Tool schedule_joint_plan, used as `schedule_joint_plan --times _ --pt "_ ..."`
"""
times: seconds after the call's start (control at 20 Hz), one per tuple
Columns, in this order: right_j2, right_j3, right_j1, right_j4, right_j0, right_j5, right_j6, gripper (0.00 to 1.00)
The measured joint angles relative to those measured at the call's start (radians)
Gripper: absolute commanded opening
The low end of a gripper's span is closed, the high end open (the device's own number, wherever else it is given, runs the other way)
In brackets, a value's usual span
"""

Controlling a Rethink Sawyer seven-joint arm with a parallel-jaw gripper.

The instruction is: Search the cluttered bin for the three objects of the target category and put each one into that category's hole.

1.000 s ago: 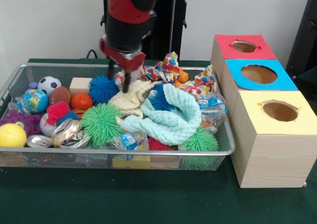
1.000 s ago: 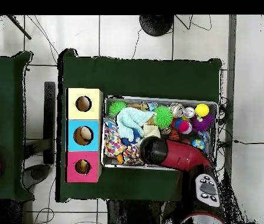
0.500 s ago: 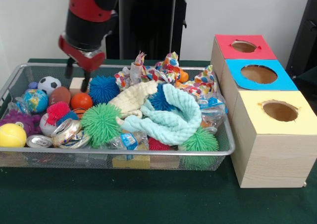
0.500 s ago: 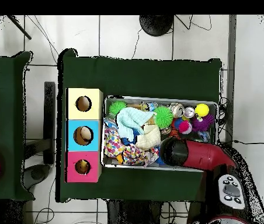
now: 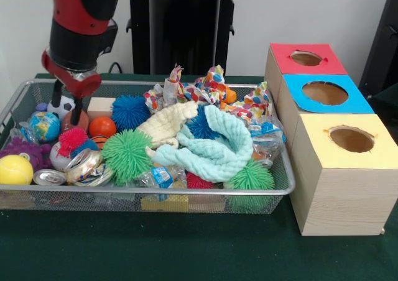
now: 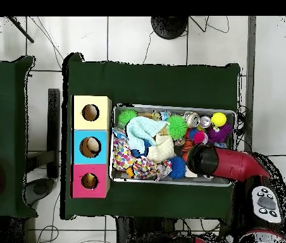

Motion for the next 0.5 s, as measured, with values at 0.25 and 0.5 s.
schedule_joint_plan --times 0.25,0.5 --pt "0.014 -0.043 0.062 0.0 -0.03 -0.021 0.0 1.0" --pt "0.015 -0.067 0.097 -0.01 -0.034 -0.033 0.0 1.0"
